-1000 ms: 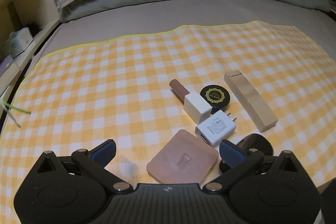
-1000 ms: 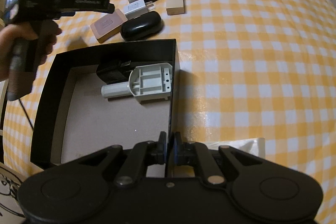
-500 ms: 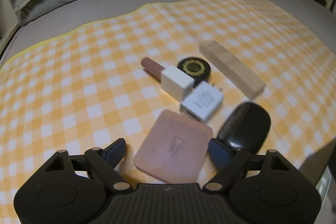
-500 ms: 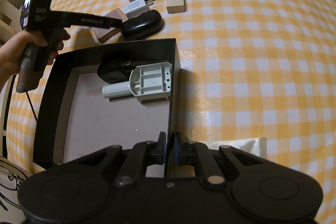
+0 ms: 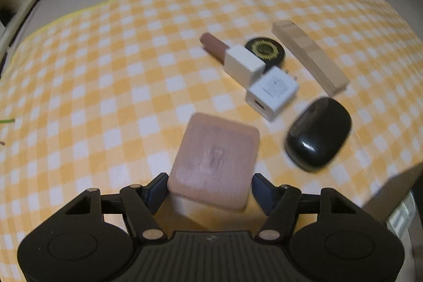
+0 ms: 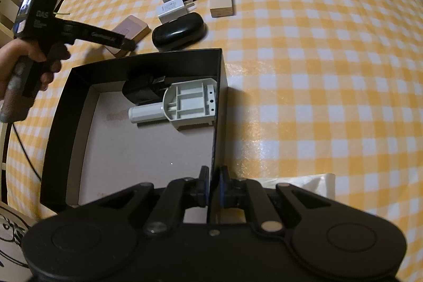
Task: Organize rigid objects
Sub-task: 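Reach the left tool to the pink square pad and grasp it, then carry the pink pad with the left tool into the box and lower it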
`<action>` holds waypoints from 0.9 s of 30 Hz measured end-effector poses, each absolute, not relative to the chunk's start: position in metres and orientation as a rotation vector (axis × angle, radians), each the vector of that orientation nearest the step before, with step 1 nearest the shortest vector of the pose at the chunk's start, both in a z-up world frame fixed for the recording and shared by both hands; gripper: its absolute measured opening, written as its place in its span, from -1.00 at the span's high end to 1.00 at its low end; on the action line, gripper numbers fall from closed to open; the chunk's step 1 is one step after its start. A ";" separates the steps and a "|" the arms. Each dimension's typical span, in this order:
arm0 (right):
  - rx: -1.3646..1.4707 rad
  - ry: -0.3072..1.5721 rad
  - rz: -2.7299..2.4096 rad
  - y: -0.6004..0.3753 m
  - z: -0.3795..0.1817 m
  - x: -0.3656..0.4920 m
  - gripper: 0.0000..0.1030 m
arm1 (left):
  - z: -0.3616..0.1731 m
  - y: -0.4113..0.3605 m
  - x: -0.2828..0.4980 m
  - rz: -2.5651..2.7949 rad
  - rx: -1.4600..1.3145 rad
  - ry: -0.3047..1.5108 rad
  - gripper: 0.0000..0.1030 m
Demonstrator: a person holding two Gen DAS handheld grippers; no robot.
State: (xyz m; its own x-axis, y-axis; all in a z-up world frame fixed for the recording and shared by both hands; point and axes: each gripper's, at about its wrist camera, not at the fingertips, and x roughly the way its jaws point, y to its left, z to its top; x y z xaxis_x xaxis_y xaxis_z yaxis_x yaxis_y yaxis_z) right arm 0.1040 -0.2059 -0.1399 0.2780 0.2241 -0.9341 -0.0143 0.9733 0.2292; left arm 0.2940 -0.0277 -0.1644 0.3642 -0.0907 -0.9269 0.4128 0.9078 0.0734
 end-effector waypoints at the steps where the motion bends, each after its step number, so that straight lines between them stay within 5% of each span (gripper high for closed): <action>1: 0.188 1.281 0.161 -0.206 -0.140 0.104 0.84 | -0.164 -0.026 0.293 -0.336 0.311 1.172 -0.39; 13: 0.191 1.283 0.163 -0.206 -0.140 0.104 0.84 | -0.171 -0.047 0.298 -0.346 0.375 1.121 -0.51; 16: 0.193 1.284 0.165 -0.206 -0.140 0.104 0.84 | -0.173 -0.050 0.302 -0.338 0.376 1.115 -0.29; 27: 0.193 1.282 0.159 -0.206 -0.141 0.104 0.85 | -0.132 -0.021 0.286 -0.244 0.266 1.006 -0.28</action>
